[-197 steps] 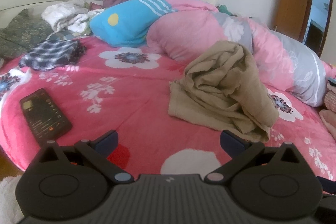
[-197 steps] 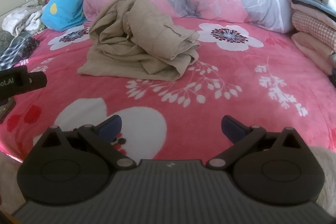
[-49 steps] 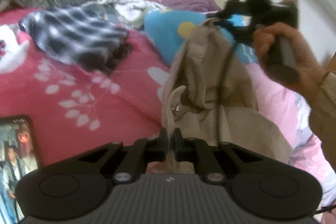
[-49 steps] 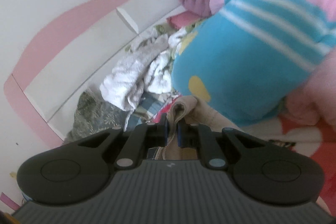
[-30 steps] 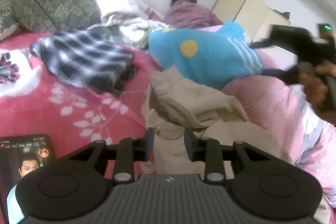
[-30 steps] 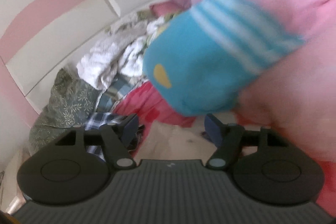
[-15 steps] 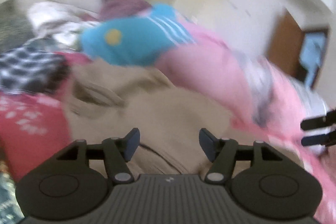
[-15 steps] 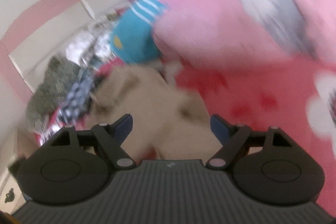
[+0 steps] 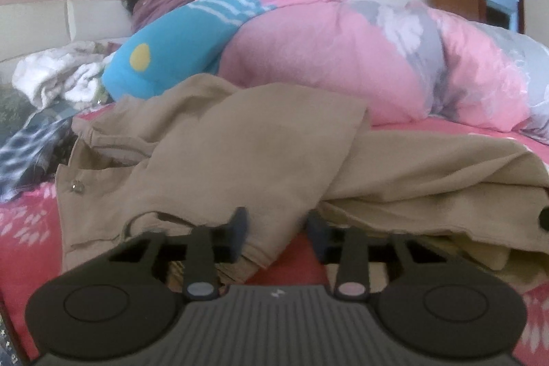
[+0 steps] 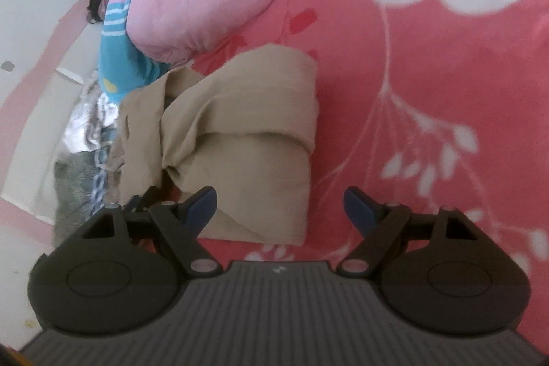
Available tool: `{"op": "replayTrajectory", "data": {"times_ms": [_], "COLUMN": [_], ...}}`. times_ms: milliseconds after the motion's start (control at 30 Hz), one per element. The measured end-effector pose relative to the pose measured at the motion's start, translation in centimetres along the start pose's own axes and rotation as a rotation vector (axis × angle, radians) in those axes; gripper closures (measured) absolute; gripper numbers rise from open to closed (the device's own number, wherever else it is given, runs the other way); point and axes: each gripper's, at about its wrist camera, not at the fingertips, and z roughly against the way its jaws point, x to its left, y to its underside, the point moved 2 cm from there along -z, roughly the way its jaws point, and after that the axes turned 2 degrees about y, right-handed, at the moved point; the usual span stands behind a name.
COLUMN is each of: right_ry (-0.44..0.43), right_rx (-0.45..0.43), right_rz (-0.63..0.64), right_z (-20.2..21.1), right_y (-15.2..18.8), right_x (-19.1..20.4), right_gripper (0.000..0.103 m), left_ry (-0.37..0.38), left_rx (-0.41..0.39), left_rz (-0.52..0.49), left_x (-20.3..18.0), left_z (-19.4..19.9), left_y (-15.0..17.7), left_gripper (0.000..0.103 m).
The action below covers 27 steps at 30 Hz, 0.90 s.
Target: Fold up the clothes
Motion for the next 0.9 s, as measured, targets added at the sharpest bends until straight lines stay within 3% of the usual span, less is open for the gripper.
{"op": "replayTrajectory", "data": {"times_ms": [100, 167, 500, 700, 800, 833, 900], "right_ry": [-0.014, -0.023, -0.050, 0.025, 0.024, 0.019, 0.010], "right_rx": [0.022, 0.016, -0.012, -0.062, -0.089, -0.104, -0.138], "right_rz": [0.005, 0.011, 0.064, 0.213, 0.206, 0.203, 0.201], "right_z": [-1.9, -2.9, -5.7, -5.8, -5.2, -4.9, -4.2], "right_y": [-0.4, -0.7, -2.1, -1.2, -1.3, -1.4, -1.7], "right_x": [0.7, 1.1, 2.5, 3.1, 2.8, 2.8, 2.9], "right_gripper": [0.018, 0.008, 0.008, 0.035, 0.057, 0.070, 0.079], "left_ry": [0.010, 0.014, 0.063, 0.040, 0.031, 0.026, 0.020], "left_rx": [0.005, 0.003, -0.026, -0.034, -0.026, -0.022, -0.016], "left_rz": [0.037, 0.061, 0.169, 0.175, 0.192, 0.202, 0.220], "left_x": [0.7, 1.0, 2.2, 2.3, 2.6, 2.9, 3.3], "left_z": [-0.4, -0.6, 0.0, 0.2, 0.0, 0.0, -0.1], "left_y": [-0.2, -0.3, -0.9, -0.7, -0.5, -0.5, -0.4], "left_gripper": [0.079, 0.082, 0.081, 0.079, 0.079, 0.079, 0.079]}}
